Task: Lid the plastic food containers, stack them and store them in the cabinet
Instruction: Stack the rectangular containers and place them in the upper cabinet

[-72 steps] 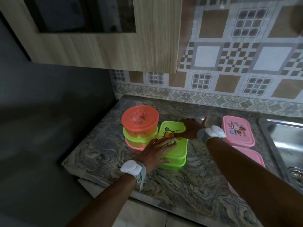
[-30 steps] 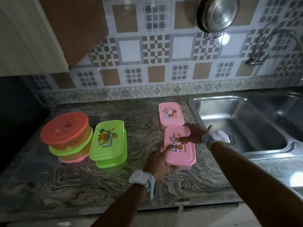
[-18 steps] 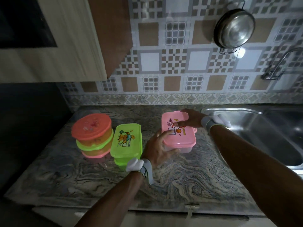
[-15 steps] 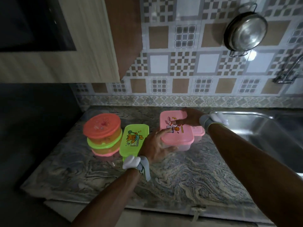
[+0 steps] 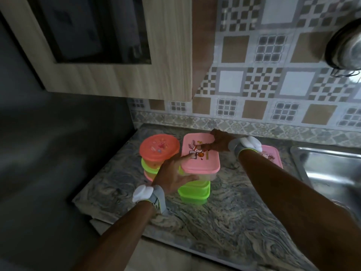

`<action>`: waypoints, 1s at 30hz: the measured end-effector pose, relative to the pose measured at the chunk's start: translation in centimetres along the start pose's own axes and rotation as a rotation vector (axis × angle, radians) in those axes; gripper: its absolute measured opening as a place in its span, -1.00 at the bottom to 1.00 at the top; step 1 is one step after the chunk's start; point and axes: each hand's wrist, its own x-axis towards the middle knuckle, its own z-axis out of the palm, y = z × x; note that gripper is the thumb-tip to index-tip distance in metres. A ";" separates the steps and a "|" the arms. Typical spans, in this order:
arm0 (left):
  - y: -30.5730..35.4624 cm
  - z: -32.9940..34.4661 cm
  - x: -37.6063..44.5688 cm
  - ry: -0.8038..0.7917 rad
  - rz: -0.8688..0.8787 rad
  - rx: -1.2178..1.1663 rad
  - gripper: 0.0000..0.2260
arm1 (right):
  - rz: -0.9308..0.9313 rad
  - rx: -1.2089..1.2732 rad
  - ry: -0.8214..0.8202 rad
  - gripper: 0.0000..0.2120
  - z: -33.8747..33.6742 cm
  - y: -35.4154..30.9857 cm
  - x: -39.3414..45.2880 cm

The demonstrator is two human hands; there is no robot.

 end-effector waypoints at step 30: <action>6.7 7.9 2.0 0.002 0.210 0.103 -0.51 | 0.277 -0.048 0.241 -0.39 -2.6 15.8 -1.3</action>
